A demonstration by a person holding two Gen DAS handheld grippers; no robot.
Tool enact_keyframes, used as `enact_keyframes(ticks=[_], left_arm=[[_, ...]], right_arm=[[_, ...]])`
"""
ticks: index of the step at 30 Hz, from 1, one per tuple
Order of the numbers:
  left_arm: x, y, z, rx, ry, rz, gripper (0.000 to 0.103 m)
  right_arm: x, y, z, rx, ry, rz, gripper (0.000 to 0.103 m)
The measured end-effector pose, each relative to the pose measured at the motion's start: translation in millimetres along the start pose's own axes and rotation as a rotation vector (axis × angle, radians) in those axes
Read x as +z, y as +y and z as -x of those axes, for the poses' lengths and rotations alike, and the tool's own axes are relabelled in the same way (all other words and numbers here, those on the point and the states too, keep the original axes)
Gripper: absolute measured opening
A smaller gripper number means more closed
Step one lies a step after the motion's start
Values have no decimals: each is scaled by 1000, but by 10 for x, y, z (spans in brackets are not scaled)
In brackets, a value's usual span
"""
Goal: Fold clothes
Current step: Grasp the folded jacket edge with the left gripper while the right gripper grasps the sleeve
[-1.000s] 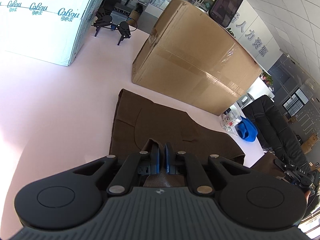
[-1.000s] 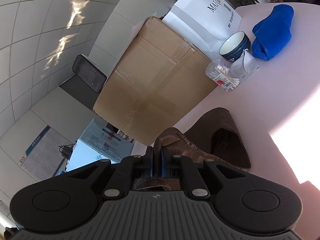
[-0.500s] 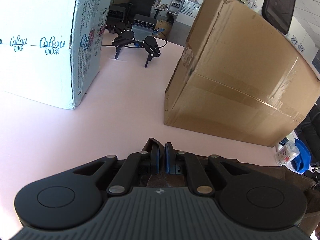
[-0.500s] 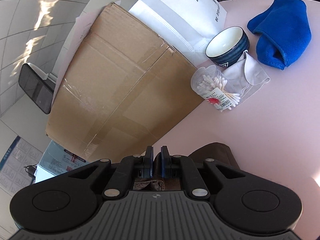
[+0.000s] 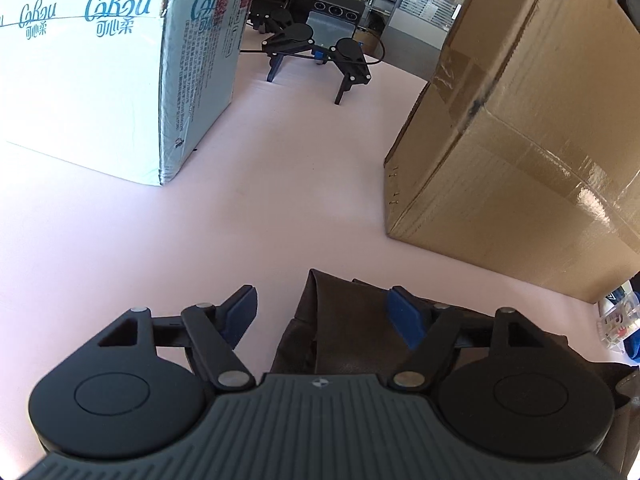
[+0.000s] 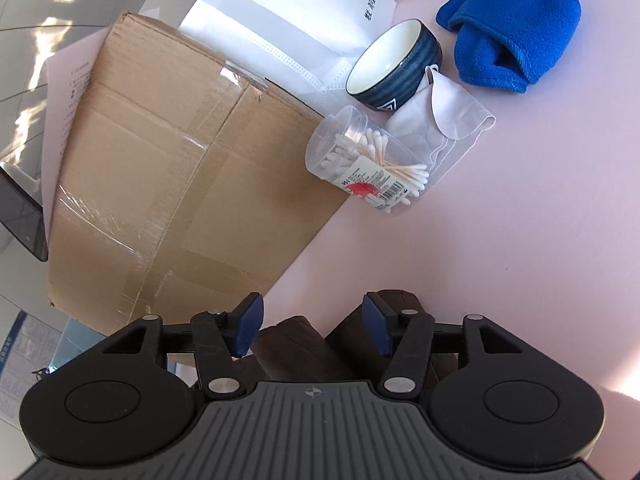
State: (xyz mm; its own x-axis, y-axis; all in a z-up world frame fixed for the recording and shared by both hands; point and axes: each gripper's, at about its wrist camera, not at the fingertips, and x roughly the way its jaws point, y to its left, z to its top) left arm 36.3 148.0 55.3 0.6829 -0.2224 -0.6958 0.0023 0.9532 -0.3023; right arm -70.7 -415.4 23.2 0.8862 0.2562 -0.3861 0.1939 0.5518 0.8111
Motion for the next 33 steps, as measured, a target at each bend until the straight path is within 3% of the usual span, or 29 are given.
enact_keyframes(ticks=[5, 8, 11, 14, 17, 21, 25, 28, 32, 33], left_arm=[[-16, 121, 84, -48, 29, -69, 78], [-38, 135, 39, -100, 80, -91, 78], [-92, 48, -10, -159, 136, -163, 78], [-148, -38, 23, -238, 164, -221, 78], [-204, -81, 73, -310, 175, -265, 80], [-248, -78, 5, -316, 201, -282, 80], [-257, -63, -20, -327, 209, -265, 80], [-261, -97, -28, -320, 204, -280, 80], [-270, -124, -26, -306, 195, -279, 80], [-262, -117, -17, -311, 192, -266, 79]], right_arm=[[157, -121, 352, 85, -78, 2, 68], [211, -144, 438, 63, -72, 40, 68], [225, -126, 449, 50, -24, 104, 68], [222, -112, 432, 89, 47, 176, 68], [124, -30, 475, 89, 72, 327, 68], [-27, 77, 393, 74, 136, 522, 68], [-127, 126, 246, 84, 238, 557, 67], [-207, 168, 129, -4, 282, 601, 57], [-226, 198, 144, -33, 268, 572, 16], [-218, 208, 180, -16, 255, 563, 15]])
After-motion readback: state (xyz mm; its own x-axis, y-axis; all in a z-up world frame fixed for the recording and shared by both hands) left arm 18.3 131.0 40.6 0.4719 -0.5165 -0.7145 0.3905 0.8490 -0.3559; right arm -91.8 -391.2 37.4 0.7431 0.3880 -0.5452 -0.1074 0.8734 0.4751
